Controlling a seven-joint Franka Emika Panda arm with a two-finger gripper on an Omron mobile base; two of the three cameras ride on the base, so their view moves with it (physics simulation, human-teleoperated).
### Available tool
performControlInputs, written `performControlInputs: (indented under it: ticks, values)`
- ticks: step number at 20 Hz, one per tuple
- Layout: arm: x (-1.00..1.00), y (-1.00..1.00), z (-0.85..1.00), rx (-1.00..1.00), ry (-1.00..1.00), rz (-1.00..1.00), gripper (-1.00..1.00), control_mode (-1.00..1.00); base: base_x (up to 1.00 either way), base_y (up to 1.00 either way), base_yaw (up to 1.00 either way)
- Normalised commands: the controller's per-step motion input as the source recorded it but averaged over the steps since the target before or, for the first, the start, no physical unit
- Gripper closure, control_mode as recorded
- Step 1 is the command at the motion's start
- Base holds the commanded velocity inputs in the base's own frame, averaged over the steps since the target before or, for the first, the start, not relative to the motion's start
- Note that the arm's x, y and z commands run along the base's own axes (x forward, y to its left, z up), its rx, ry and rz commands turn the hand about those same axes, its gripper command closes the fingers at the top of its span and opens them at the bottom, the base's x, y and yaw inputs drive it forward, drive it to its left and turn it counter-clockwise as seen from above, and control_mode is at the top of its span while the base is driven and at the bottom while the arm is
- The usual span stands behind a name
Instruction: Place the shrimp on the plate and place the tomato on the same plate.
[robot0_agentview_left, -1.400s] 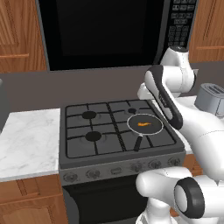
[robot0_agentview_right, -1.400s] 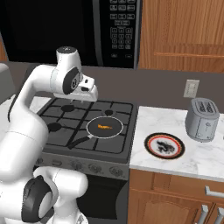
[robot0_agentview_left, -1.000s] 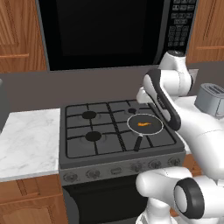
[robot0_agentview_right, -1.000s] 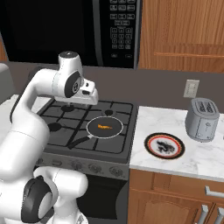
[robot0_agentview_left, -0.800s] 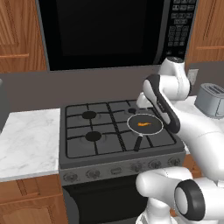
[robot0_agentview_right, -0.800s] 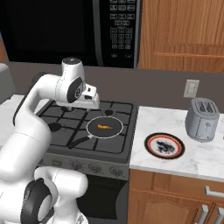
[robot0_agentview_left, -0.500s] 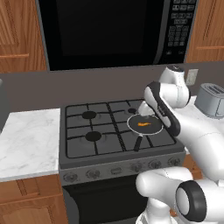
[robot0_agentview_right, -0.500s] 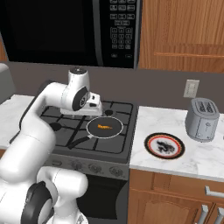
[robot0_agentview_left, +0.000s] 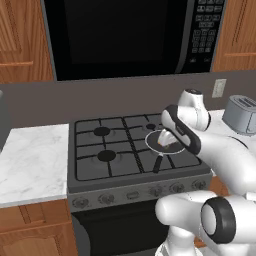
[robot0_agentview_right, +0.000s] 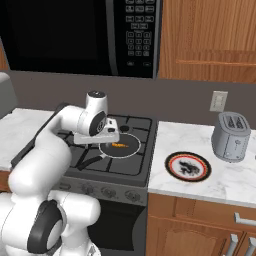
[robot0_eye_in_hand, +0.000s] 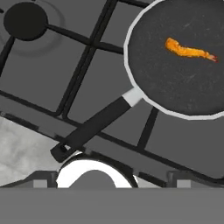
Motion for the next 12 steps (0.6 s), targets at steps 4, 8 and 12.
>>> performControlInputs:
  ticks: [4,8,12]
  values:
    - [0.18,0.00,-0.33,-0.06,0.01,0.15,-1.00,-1.00,0.00,0.00,0.00]
    - [0.05,0.00,-0.11,-0.06,-0.01,0.18,-1.00,-1.00,0.00,0.00,0.00]
    - [0.14,0.00,-0.01,-0.03,-0.05,0.17,-1.00,-1.00,0.00,0.00,0.00]
